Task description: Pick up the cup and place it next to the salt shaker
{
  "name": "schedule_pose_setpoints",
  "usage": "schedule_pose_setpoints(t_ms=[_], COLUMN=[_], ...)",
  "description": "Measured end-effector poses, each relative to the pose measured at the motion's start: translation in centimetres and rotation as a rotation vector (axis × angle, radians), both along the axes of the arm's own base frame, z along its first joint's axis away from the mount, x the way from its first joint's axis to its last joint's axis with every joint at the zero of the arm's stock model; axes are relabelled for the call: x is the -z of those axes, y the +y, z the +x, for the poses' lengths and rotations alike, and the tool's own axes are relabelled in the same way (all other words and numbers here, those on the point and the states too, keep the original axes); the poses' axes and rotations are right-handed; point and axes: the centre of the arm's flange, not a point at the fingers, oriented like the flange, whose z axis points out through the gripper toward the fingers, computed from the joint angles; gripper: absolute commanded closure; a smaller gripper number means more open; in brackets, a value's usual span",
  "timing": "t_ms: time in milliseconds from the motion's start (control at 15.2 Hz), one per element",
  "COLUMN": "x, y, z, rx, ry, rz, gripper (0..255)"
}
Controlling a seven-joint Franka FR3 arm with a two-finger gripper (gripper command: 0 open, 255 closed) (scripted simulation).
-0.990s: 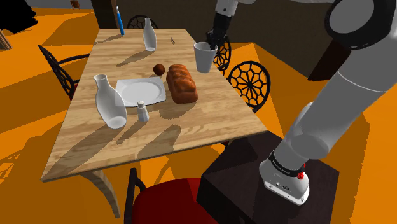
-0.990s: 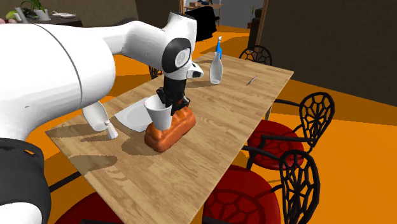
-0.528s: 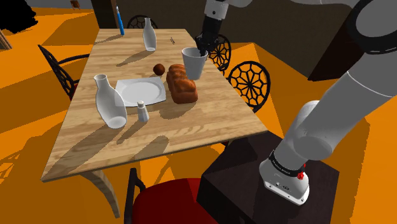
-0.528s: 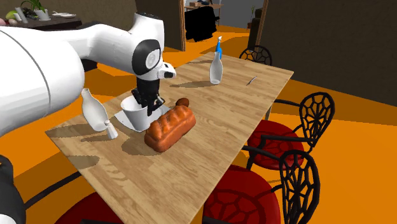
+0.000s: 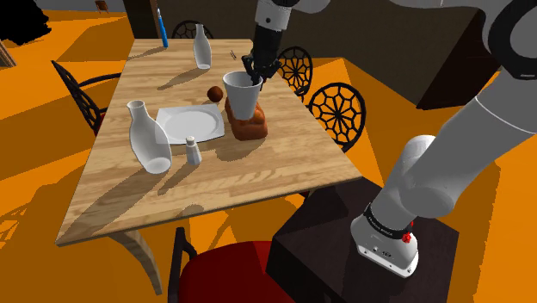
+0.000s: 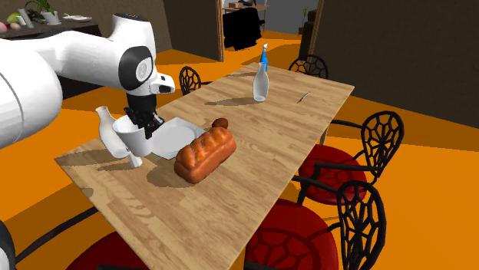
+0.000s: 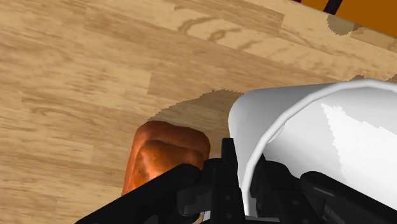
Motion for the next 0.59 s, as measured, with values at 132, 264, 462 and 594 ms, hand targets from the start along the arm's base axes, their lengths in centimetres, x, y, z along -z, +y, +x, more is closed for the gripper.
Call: schedule_pose_setpoints(t_ms=[132,264,462,594], x=[0.3,0.3,0.2,0.3], y=[2.8,5.3,9.5,12.1], z=[-0.5,-0.9,-1.6,-1.9], rx=[0.000,0.000,0.000,0.000], ry=[0.000,0.000,0.000,0.000], rz=[0.000,0.000,0.000,0.000], gripper=[255,255,255,255])
